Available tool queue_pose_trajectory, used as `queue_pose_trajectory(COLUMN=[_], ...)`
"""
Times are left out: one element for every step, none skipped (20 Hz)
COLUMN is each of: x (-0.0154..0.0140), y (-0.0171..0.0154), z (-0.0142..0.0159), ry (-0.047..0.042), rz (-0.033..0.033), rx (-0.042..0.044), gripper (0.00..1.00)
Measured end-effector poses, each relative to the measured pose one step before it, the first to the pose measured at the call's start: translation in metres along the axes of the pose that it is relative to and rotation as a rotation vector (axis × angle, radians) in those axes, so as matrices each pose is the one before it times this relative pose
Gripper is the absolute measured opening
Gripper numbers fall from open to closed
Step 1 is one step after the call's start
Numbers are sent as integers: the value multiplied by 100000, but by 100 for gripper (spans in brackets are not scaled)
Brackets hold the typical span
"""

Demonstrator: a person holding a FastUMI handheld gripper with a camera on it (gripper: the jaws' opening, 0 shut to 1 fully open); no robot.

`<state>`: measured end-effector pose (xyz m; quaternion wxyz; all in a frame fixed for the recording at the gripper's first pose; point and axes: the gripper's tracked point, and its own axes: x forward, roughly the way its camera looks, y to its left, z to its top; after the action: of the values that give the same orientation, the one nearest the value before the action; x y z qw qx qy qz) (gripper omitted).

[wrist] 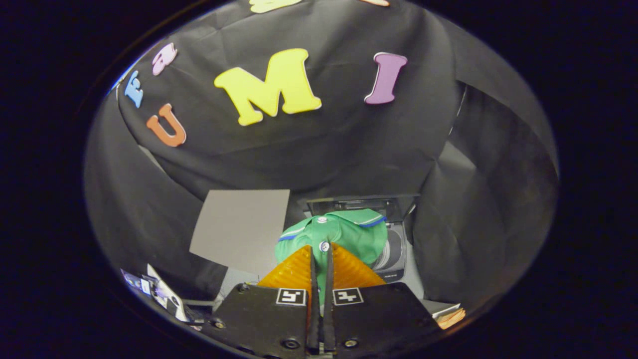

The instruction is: Put the clothes into the washing machine and then close the washing machine lid.

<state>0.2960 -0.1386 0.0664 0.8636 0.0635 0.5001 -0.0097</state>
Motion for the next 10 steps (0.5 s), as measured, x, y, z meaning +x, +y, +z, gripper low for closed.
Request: queue_pose_trajectory(x=[1066, 1217, 1057, 778, 1006, 1120, 1284, 1098, 1224, 1052], y=[-796, -923, -686, -492, -661, -740, -700, -598, -627, -366], z=[-82, -149, -47, -163, -28, -277, -243, -382, -412, -410], ry=[1063, 935, 869, 747, 532, 645, 802, 1052, 949, 852], rz=[439, 695, 1051, 1336, 1209, 472, 148, 27, -61, -165], rx=[-548, -820, -937, -1518, -1426, -1205, -1150, -1256, -1522, -1181], gripper=[7, 7, 7, 7, 7, 7, 7, 7, 7, 7])
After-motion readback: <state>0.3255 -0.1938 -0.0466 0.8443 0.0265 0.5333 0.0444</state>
